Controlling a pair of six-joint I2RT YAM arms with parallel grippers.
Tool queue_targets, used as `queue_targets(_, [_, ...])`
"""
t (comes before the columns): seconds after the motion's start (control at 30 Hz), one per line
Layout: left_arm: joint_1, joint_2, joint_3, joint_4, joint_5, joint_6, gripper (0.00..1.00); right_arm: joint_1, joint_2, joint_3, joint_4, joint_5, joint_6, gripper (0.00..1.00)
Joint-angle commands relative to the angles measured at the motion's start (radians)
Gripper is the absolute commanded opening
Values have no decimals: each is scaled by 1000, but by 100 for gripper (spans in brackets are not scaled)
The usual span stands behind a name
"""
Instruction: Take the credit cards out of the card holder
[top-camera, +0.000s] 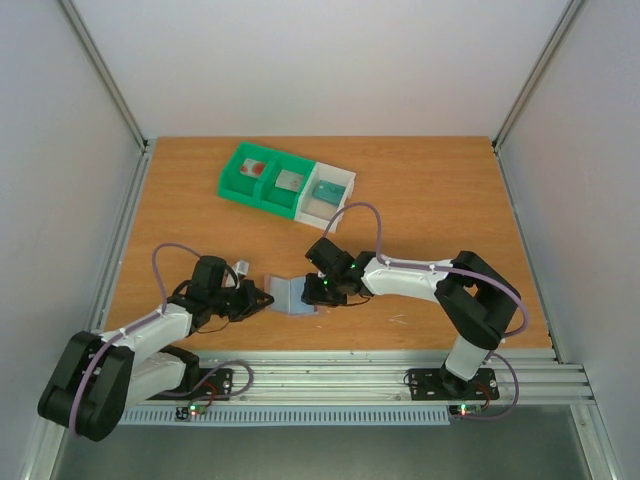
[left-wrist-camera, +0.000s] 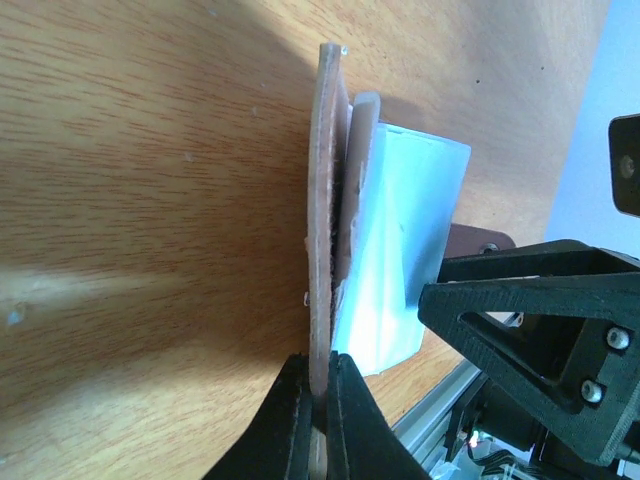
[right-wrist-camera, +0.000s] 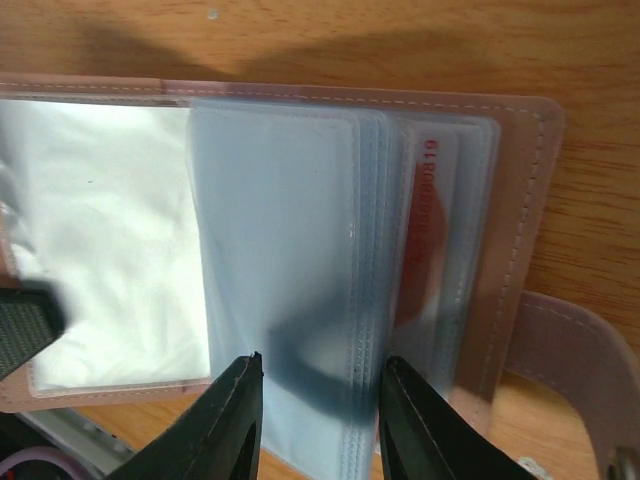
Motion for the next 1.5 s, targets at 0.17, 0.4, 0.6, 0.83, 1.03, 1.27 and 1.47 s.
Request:
queue_targets(0.17, [-4,10,-2,55,14,-23,0,0,-7,37,16,-36,-18,34])
queue_targets(0.4, [-4,-27,-4,45,17,-39,0,0,-43,37,-45,32,-21,42])
queue_targets(0.6, [-6,-21,-8,64,7,-59,0,0,-106,34,-100,99,-31,47])
queue_targets(0.83, [-76,22,2,126,-34,-112,1,0,-130,28,-94,105,-32,51])
queue_targets(1.03, [-120,18,-18,161,-68,-142,0,0,-93,26,-87,116,-30,49])
queue_targets(1.27, [-122,17,-24,154,-77,-142,0,0,-90,5,-88,142,-4,42])
queue_targets(1.47, [-123,15,-32,157,-87,-147,0,0,-50,-12,-60,156,-11,44])
